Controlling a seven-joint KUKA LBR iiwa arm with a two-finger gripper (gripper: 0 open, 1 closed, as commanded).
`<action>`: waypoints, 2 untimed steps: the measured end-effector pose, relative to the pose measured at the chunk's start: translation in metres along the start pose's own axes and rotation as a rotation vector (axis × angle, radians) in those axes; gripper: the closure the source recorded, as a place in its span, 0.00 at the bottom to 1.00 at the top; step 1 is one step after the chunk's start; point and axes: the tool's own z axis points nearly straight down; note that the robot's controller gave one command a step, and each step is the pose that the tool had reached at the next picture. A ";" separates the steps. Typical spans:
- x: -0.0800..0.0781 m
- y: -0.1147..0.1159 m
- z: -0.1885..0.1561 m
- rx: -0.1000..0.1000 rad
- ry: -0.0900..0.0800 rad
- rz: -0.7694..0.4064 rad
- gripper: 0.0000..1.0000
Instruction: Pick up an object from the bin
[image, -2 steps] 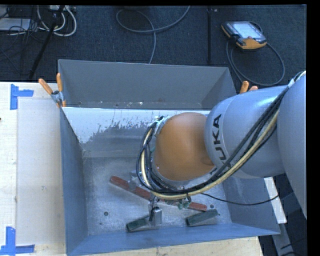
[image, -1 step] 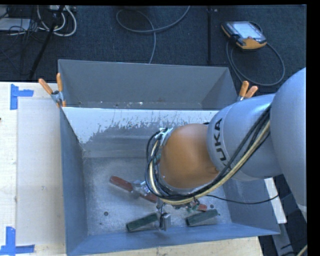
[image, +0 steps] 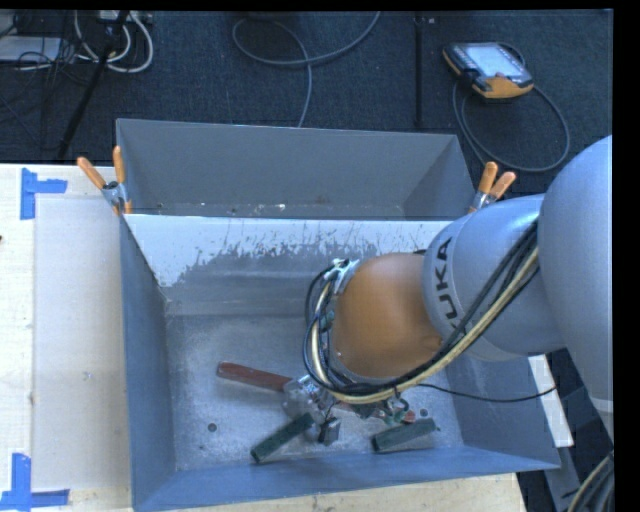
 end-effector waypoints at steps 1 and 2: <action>0.000 0.000 0.000 0.000 0.000 0.000 1.00; 0.000 0.000 -0.001 0.000 0.000 0.000 1.00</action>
Offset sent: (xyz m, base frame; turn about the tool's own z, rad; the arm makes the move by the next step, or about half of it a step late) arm 0.0220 -0.0095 0.1088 -0.0015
